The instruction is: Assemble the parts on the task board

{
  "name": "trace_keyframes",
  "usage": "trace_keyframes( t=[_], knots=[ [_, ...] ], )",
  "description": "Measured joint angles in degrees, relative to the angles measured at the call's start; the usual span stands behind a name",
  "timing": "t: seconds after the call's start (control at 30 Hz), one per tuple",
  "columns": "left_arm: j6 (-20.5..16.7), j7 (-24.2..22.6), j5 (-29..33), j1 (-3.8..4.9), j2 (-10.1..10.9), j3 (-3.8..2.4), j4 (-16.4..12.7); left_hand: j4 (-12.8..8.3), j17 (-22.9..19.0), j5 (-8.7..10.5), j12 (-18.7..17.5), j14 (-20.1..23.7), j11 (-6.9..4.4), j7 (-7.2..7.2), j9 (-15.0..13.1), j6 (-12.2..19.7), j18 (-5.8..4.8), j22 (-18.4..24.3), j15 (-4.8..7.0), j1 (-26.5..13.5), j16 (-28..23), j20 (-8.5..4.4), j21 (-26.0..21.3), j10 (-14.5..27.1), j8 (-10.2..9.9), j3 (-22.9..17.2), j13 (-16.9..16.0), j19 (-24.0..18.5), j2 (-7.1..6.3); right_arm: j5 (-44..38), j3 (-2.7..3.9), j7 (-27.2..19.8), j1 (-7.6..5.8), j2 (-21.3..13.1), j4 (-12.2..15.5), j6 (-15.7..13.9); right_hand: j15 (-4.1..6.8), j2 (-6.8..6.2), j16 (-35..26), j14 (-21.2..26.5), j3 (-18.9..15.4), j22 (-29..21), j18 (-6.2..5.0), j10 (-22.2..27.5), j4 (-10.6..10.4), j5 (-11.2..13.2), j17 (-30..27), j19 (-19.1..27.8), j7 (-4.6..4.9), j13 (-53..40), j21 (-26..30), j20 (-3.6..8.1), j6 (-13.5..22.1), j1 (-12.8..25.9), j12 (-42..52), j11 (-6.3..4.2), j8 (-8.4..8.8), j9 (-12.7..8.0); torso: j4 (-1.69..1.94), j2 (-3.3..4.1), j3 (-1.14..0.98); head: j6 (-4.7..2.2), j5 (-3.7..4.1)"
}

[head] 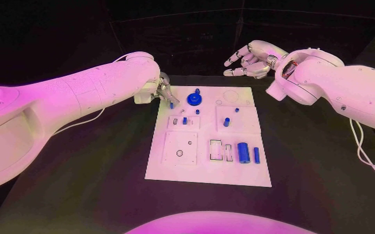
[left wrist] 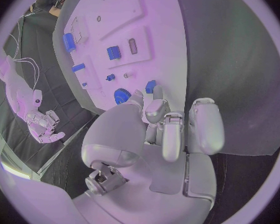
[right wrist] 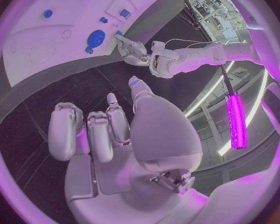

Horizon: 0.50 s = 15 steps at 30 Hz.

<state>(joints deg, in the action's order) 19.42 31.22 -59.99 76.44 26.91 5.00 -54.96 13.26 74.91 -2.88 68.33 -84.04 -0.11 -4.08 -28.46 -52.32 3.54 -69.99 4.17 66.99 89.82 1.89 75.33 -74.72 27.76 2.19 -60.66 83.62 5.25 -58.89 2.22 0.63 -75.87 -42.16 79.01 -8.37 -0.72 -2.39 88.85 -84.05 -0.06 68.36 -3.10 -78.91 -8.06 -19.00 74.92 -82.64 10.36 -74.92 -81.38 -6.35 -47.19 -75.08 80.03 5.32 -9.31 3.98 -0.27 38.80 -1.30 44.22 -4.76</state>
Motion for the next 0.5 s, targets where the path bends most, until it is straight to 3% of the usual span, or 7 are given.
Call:
trace_keyframes(
  t=[0.5],
  knots=[
    [-0.1, -0.1, 0.0, -0.01, 0.2, 0.00, -0.3, -0.4, 0.0, 0.00, 0.0, 0.0, 0.00, -0.02, 0.2, -0.4, 0.00, -0.2, 0.00, 0.3, 0.0, -0.01, 0.2, 0.0, 0.2, 0.4, -0.1, 0.0, -0.28, 0.0, 0.00, 0.0, 0.00, 0.0, 0.0, 0.1, 0.00, 0.00, 0.0, 0.0, 0.0, 0.0, 0.00, 0.0, 0.0, 0.0, 0.0, 0.0, 0.00, 0.0, 0.0, 0.00, 0.0, 0.0, 0.0, 0.00, 0.00, 0.0, 0.01, -0.02, 0.02, -0.07, -0.04]
  ],
)
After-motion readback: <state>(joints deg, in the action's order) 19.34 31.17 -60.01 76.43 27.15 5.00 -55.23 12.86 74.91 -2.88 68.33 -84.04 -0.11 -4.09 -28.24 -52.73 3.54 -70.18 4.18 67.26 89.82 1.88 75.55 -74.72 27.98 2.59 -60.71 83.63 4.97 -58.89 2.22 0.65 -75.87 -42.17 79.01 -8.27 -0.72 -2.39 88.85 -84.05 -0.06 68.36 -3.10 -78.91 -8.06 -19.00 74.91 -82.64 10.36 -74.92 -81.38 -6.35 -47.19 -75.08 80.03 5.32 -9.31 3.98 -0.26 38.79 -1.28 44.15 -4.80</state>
